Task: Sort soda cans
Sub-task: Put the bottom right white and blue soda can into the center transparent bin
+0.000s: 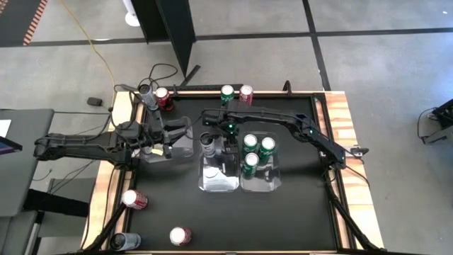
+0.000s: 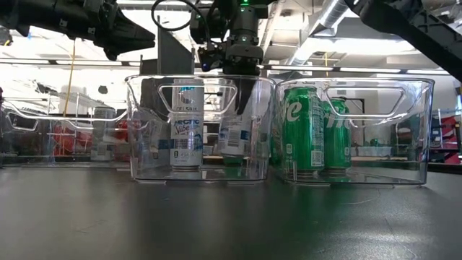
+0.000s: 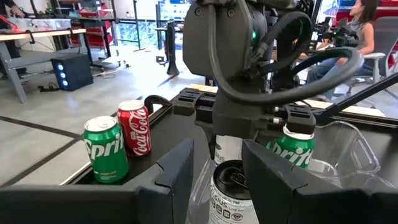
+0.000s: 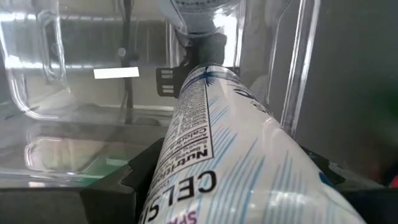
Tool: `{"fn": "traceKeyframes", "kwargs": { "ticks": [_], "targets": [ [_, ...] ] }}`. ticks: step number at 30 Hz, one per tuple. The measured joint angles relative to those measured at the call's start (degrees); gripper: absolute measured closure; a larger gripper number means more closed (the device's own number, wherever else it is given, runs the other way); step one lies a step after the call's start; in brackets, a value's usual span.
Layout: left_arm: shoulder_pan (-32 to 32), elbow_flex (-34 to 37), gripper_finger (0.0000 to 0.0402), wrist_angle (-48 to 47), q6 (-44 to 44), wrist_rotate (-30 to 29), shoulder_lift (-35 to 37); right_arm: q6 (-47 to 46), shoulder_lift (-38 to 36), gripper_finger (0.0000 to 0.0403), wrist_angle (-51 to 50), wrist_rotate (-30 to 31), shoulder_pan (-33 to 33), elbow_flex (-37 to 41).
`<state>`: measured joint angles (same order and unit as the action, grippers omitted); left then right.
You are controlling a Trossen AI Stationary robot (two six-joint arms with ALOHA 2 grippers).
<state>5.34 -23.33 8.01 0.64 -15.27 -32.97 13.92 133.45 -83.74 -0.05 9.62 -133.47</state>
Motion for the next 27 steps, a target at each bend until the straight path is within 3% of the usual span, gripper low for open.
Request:
{"fn": "traceKeyframes", "kwargs": {
  "ticks": [27],
  "targets": [
    [-0.02,0.09,0.027,-2.47,-0.01,0.0,3.64,-2.3,3.25,0.0141,0.29,0.3,-0.89,-0.16]
  ]
}}
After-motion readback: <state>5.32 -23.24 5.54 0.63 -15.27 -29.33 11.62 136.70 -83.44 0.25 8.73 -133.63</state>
